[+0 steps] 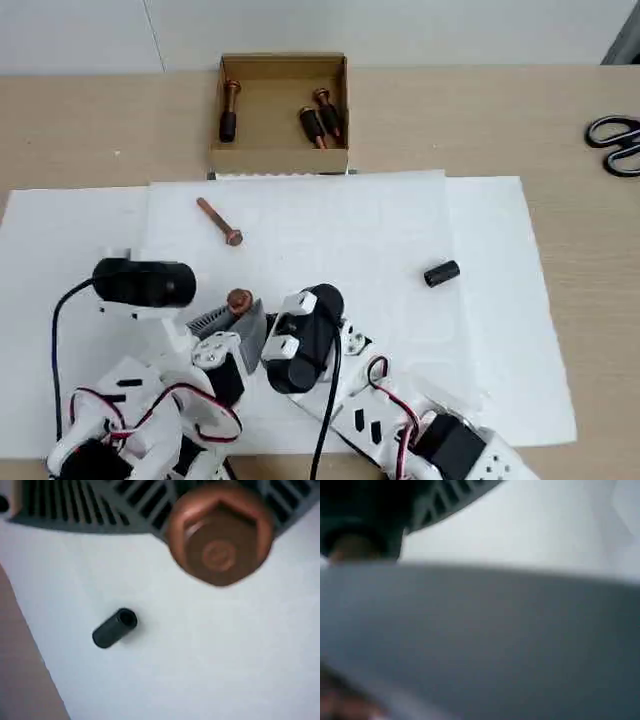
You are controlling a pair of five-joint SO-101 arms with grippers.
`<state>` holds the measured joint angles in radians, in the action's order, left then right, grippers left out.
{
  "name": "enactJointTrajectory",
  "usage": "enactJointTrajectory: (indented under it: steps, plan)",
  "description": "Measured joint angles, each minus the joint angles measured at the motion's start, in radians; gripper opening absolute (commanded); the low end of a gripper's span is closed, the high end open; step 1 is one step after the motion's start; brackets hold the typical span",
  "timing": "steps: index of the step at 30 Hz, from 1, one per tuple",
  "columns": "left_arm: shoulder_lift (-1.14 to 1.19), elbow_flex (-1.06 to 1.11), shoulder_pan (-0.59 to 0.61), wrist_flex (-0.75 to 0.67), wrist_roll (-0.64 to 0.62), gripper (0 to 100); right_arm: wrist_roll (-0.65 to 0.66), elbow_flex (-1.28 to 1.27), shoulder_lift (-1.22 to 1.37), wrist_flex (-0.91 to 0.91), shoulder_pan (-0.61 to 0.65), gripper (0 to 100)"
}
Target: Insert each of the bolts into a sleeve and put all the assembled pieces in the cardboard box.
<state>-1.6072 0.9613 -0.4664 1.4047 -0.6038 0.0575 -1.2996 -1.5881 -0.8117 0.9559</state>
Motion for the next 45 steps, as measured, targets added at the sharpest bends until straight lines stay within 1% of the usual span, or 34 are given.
enactJointTrajectory:
  steps: [6,15,17,21,23,27,35,43,45]
  plan:
    - [-0.002,0.034,-0.012,0.018,0.055,0,-0.003,0.014,0.003,-0.002,0.003,0.3]
    - [-0.008,0.054,-0.012,0.018,0.089,1,-0.003,0.011,0.005,-0.003,0.003,0.3]
    - [-0.008,0.054,-0.012,0.018,0.094,5,-0.003,0.011,0.005,-0.003,0.003,0.3]
    - [-0.008,0.057,-0.003,0.018,0.097,17,-0.003,0.011,0.005,-0.003,0.002,0.3]
    - [-0.008,0.063,0.002,0.02,0.098,20,-0.002,0.011,0.005,-0.005,-0.003,0.3]
    - [-0.008,0.084,-0.002,0.048,0.1,20,-0.002,0.02,0.005,-0.003,-0.005,0.3]
    - [-0.008,0.081,0.0,0.046,0.1,20,-0.002,0.02,0.003,-0.003,-0.006,0.3]
    - [-0.003,0.009,-0.003,0.06,0.101,19,-0.002,0.025,0.002,-0.002,-0.005,0.3]
    - [-0.003,-0.017,-0.003,0.06,0.101,18,-0.002,0.025,0.002,-0.002,-0.005,0.3]
